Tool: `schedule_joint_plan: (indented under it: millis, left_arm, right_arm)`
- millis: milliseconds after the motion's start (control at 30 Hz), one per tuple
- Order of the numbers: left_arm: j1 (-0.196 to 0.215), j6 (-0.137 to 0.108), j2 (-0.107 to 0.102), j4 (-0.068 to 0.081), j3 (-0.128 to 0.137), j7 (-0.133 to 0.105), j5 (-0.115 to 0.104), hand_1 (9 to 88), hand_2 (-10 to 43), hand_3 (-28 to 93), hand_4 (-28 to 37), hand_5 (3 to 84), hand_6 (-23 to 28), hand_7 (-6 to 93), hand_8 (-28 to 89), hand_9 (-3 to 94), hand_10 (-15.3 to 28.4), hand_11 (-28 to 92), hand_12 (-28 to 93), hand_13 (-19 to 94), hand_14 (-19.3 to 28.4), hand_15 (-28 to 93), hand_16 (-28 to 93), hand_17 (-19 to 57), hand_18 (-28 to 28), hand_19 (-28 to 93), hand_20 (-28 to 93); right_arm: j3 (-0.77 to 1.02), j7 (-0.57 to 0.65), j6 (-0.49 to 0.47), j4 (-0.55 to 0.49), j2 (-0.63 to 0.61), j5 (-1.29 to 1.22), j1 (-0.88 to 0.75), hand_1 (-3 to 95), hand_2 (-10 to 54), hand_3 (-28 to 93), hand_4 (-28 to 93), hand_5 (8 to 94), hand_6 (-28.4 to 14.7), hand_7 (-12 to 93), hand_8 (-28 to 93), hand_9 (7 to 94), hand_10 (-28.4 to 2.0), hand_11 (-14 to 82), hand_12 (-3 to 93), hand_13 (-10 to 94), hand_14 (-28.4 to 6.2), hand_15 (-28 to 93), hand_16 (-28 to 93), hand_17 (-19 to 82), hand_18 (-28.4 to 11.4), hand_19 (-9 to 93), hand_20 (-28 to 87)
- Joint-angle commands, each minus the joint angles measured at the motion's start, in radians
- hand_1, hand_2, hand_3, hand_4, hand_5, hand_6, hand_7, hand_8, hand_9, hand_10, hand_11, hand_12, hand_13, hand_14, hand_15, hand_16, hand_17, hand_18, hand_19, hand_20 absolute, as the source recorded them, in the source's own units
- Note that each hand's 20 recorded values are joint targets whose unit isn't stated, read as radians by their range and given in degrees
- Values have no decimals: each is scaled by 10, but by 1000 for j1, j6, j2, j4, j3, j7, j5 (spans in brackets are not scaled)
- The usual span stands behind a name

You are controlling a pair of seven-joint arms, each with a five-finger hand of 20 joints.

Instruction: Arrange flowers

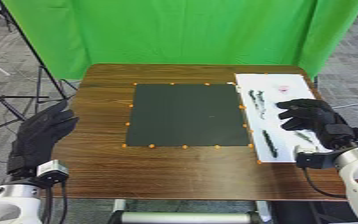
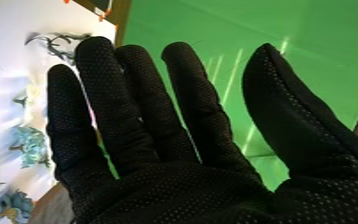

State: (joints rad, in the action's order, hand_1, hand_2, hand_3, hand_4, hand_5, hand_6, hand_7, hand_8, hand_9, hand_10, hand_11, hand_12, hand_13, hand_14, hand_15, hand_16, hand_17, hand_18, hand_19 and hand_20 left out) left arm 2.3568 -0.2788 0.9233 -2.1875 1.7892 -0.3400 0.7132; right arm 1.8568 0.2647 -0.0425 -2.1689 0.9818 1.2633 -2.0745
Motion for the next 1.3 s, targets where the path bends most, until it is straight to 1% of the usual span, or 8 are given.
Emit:
schedule_joint_plan:
  millis: [33, 733, 800, 900, 967, 1000, 1167, 1300]
  left_arm:
    - [23, -11, -28, -5, 4, -22, -22, 254, 57, 797, -188, 406, 105, 114, -89, 345, 207, 313, 70, 219, 275, 605, -161, -90, 237, 626, -38]
    - [20, 0, -26, -2, 6, -16, -15, 252, 53, 798, -185, 406, 105, 113, -89, 346, 208, 313, 71, 220, 275, 604, -161, -90, 238, 626, -35]
    - [25, -15, -44, -3, 0, -32, -29, 253, 53, 798, -186, 406, 105, 113, -88, 346, 207, 313, 71, 220, 276, 604, -160, -90, 238, 626, -34]
    - [23, -10, -35, -2, 2, -30, -23, 253, 52, 799, -186, 406, 105, 113, -88, 346, 207, 313, 71, 220, 276, 604, -160, -90, 238, 626, -34]
    - [14, 11, -4, -2, 11, -5, 2, 253, 53, 799, -187, 407, 105, 113, -89, 345, 207, 314, 71, 220, 276, 604, -160, -90, 238, 626, -35]
    - [15, 9, -3, -2, 11, -6, 3, 254, 53, 798, -188, 407, 105, 113, -89, 346, 207, 314, 71, 220, 276, 605, -160, -90, 238, 626, -35]
    - [29, -19, -49, -3, 0, -40, -33, 253, 53, 798, -188, 406, 105, 113, -89, 346, 207, 313, 71, 221, 275, 605, -160, -90, 238, 626, -34]
    - [17, -8, -31, -2, 4, -17, -16, 253, 53, 799, -186, 406, 105, 113, -89, 346, 208, 313, 71, 220, 276, 605, -160, -90, 238, 626, -34]
  right_arm:
    - [-9, -13, 22, 3, -14, 2, -3, 240, 65, 863, -234, 497, -86, 275, -143, 520, -201, 258, 173, 445, -186, 564, 111, 174, -239, 661, 101]
    - [-33, 39, 86, -36, -59, 167, -11, 242, 56, 863, -231, 498, -88, 269, -141, 530, -204, 317, 191, 466, -184, 624, 125, 198, -232, 699, 120]
    - [-31, 72, 81, -51, -58, 221, -10, 243, 50, 860, -232, 499, -90, 267, -138, 531, -205, 332, 194, 473, -182, 644, 129, 214, -227, 721, 125]
    - [-30, 143, 29, -76, -57, 343, -4, 242, 35, 847, -232, 507, -96, 266, -131, 538, -208, 379, 205, 496, -181, 681, 136, 242, -226, 760, 128]
    - [-39, 187, 0, -94, -70, 452, -8, 240, 28, 839, -228, 512, -100, 272, -126, 541, -211, 420, 212, 512, -179, 706, 142, 263, -227, 787, 125]
    - [-45, 210, -21, -101, -76, 506, -6, 240, 23, 836, -227, 513, -101, 276, -123, 543, -213, 442, 217, 519, -179, 715, 145, 273, -227, 798, 122]
    - [-70, 321, -176, -129, -64, 628, 32, 244, 15, 802, -226, 527, -108, 343, -110, 550, -216, 537, 240, 573, -158, 762, 182, 337, -222, 886, 102]
    - [-116, 392, -264, -126, -78, 696, 66, 247, 20, 783, -216, 534, -112, 448, -130, 567, -221, 573, 259, 610, -141, 789, 218, 381, -218, 930, 97]
